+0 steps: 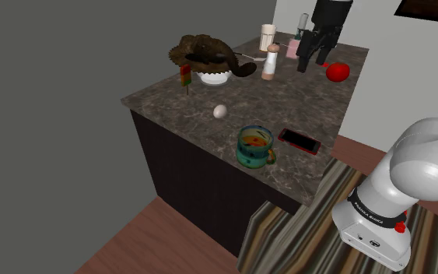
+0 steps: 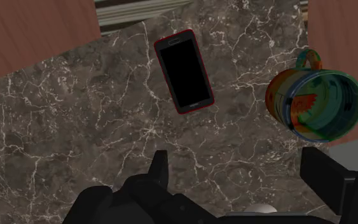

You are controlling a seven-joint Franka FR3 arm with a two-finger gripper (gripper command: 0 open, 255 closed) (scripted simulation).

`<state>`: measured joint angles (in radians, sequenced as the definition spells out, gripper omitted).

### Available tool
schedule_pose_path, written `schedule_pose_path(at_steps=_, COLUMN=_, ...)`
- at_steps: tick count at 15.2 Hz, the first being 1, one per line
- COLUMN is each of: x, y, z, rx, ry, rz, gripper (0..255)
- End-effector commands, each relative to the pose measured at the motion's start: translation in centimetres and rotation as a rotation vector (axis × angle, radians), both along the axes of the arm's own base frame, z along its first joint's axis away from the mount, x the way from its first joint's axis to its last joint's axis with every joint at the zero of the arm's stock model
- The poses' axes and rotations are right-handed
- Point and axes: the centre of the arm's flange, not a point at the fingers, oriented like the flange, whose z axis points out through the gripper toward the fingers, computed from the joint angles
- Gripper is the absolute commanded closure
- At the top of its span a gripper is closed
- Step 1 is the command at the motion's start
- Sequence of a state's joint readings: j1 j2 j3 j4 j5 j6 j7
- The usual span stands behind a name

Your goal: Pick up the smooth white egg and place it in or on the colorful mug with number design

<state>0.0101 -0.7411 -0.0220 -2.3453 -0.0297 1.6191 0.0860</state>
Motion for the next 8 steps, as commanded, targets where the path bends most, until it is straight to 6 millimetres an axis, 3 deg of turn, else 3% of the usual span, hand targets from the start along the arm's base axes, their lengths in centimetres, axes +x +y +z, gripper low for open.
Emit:
schedule_pose_path(at_steps=1, x=0.0, y=0.0, z=0.0, rx=0.0, ry=0.0, rz=0.0, gripper=0)
schedule_pose_path(at_steps=8, x=7.6, y=4.8, z=-4.6, rx=-0.029, ry=0.054, rz=-0.183, gripper=0)
